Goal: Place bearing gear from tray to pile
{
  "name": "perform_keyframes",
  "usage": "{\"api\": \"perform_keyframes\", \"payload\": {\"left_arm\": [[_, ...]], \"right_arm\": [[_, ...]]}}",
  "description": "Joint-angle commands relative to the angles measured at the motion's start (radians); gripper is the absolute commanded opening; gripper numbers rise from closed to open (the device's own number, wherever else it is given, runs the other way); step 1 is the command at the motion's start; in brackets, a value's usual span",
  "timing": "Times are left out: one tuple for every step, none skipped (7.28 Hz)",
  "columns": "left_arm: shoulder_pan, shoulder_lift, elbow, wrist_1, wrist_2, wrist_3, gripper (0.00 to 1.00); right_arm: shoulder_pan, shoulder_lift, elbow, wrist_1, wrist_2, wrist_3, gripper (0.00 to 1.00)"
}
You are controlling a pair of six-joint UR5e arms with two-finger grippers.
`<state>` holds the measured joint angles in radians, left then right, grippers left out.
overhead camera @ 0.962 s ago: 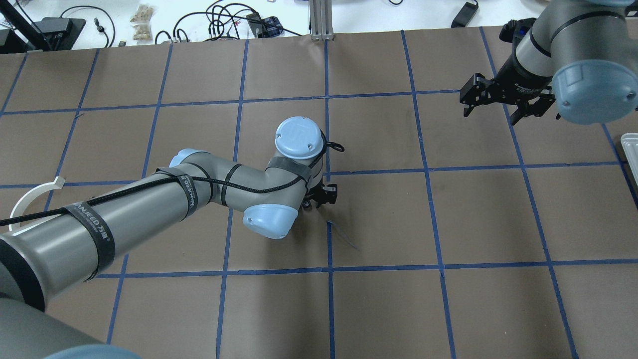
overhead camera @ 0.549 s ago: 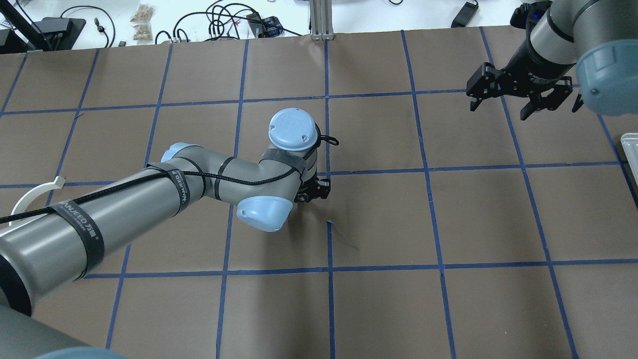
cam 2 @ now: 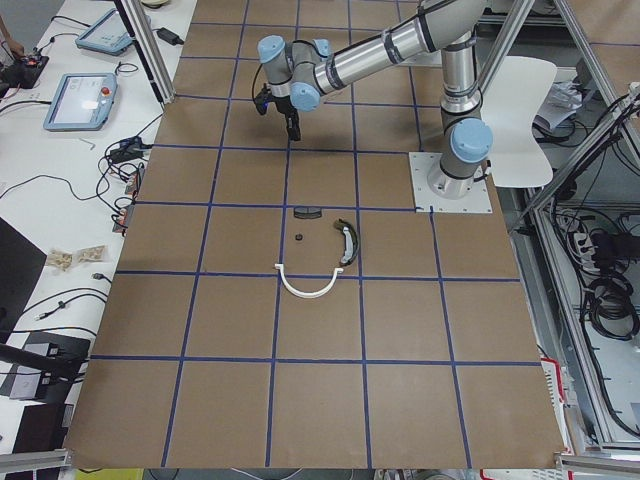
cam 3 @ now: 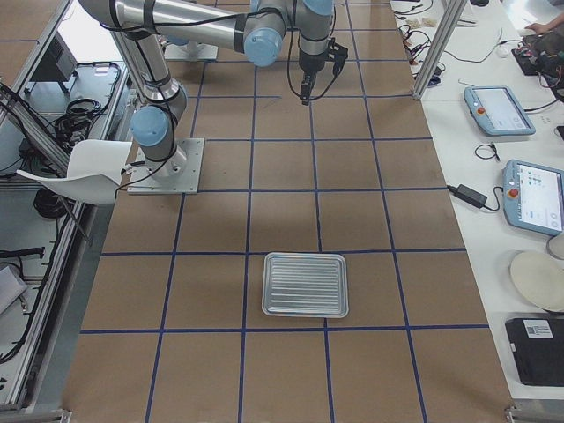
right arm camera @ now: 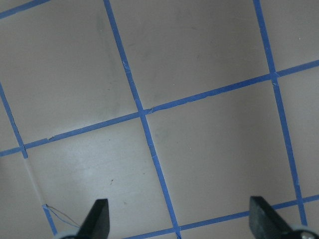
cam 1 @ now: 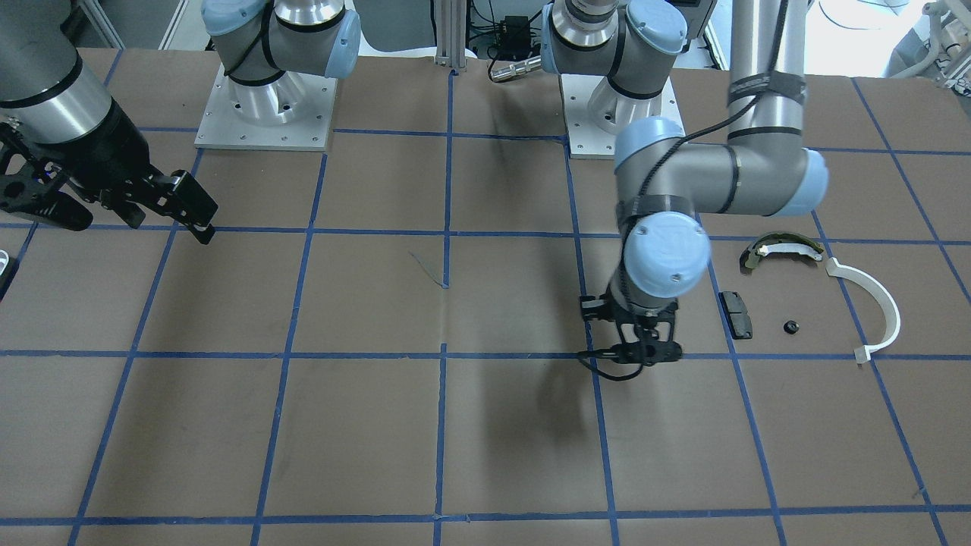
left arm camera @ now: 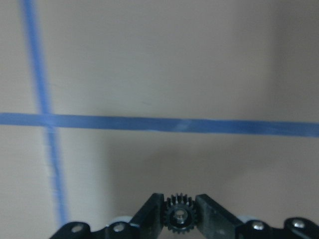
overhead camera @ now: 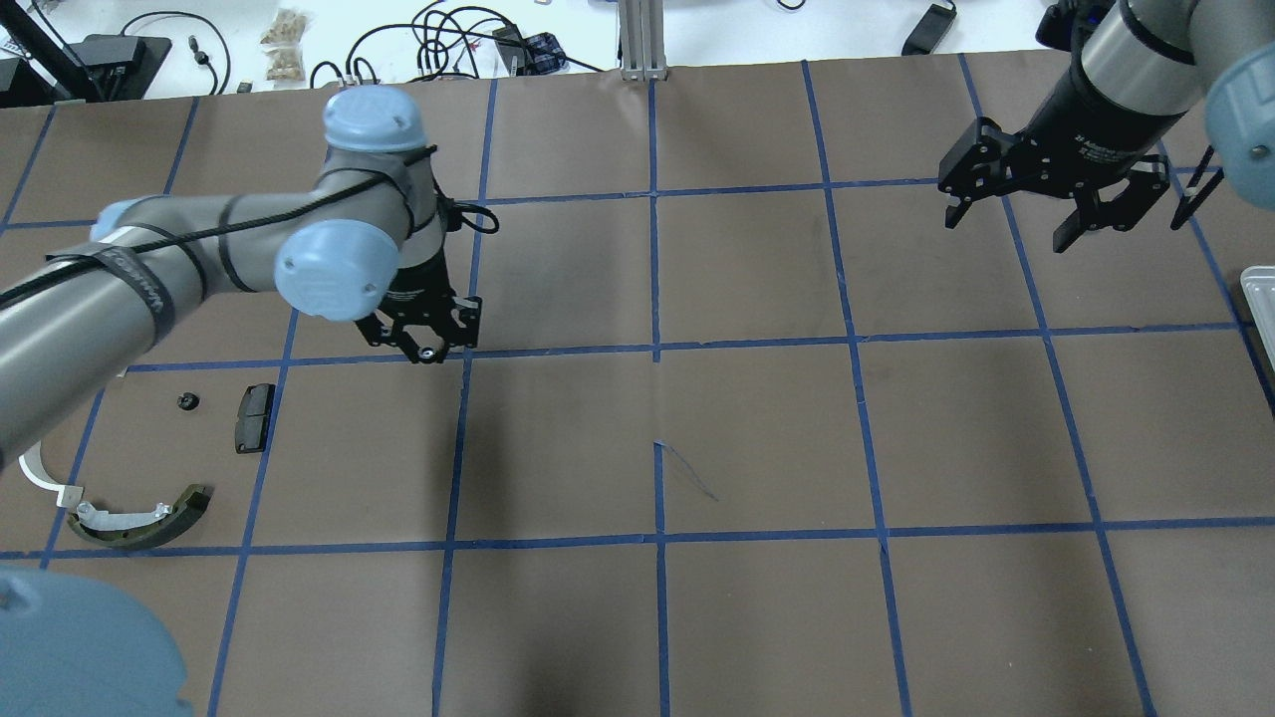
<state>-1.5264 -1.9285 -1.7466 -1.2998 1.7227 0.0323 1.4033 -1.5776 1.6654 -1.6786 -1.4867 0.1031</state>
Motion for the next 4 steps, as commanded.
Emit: {"api": "perform_keyframes", "payload": {"left_arm": [[0.285, -0.010, 0.028, -0.041, 0.106, 0.357, 0.00], [0.396, -0.026, 0.013, 0.020, 0.112, 0.499, 0.00], [0.444, -0.035, -0.005, 0.090, 0.109, 0.579, 0.00], [0.463, -0.046, -0.034, 0.181, 0.110, 0.645, 0.00]], "right_arm": [[0.052, -0.044, -0.019, -0.006, 0.012, 0.006, 1.00], [0.062, -0.009, -0.030, -0.003, 0.012, 0.012, 1.00], [0.087, -0.001, -0.051, 0.005, 0.019, 0.007, 1.00], [0.135, 0.008, -0.065, -0.012, -0.025, 0.012, 1.00]]}}
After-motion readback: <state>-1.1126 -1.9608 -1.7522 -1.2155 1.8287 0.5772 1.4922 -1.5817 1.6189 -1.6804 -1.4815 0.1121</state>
